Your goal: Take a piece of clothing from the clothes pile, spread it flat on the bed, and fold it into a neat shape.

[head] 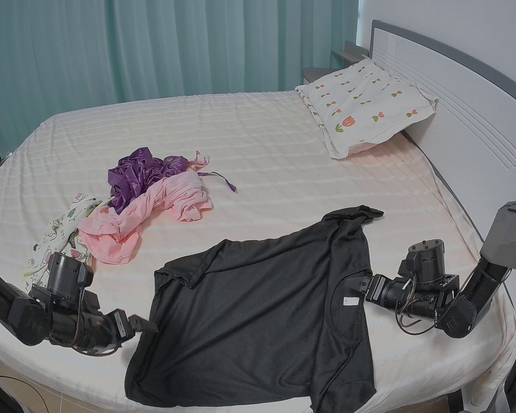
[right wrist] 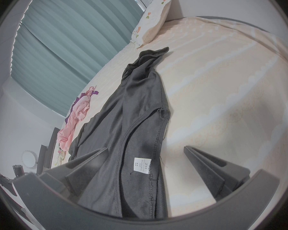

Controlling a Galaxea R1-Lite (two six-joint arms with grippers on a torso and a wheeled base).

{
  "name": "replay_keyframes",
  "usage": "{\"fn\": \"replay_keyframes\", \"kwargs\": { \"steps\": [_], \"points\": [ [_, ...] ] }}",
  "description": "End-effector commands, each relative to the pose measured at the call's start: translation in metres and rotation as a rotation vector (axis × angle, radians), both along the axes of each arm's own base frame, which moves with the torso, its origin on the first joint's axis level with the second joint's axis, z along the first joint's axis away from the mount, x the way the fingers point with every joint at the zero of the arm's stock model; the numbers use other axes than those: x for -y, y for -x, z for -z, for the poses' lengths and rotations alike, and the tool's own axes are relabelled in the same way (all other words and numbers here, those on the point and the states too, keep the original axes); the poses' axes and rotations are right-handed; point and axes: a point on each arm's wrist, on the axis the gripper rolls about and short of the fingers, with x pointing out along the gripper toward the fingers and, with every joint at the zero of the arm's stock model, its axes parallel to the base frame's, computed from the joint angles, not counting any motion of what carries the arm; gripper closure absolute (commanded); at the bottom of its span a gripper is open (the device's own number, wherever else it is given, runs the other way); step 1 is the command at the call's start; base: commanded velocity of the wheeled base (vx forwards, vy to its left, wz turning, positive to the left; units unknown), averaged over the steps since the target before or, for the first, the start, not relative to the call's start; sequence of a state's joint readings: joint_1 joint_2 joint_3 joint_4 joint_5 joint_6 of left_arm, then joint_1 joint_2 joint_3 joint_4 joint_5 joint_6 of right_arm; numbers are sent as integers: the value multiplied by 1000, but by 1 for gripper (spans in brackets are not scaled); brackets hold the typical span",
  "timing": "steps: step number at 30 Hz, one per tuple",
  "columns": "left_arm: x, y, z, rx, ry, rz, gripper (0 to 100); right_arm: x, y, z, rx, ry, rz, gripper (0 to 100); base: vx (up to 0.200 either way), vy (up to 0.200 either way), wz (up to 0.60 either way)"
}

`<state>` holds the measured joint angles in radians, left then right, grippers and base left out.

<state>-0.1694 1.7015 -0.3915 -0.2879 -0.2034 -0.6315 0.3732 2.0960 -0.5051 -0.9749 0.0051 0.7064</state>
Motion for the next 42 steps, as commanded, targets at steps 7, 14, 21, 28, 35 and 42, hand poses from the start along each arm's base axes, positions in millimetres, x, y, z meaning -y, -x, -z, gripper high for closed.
{"fn": "replay_keyframes", "kwargs": {
  "steps": [7, 14, 21, 28, 35, 42],
  "points": [
    [7, -78, 19, 149, 105, -235, 0, 4, -2, 6, -19, -63, 24, 0, 0, 0, 0],
    [18, -130, 32, 211, 41, -286, 0, 4, -1, 5, -20, -64, 24, 0, 0, 0, 0],
    [49, -156, 31, 219, 44, -224, 0, 3, -1, 5, -20, -64, 22, 0, 0, 0, 0],
    [59, -186, 45, 197, -3, -226, 100, 4, -1, 5, -18, -64, 24, 0, 0, 0, 0],
    [45, -205, 34, 207, -14, -279, 100, 4, -1, 5, -18, -64, 24, 0, 0, 0, 0],
    [1, -220, 25, 252, -47, -411, 100, 5, 0, 5, -21, -63, 25, 0, 0, 0, 0]
  ]
}}
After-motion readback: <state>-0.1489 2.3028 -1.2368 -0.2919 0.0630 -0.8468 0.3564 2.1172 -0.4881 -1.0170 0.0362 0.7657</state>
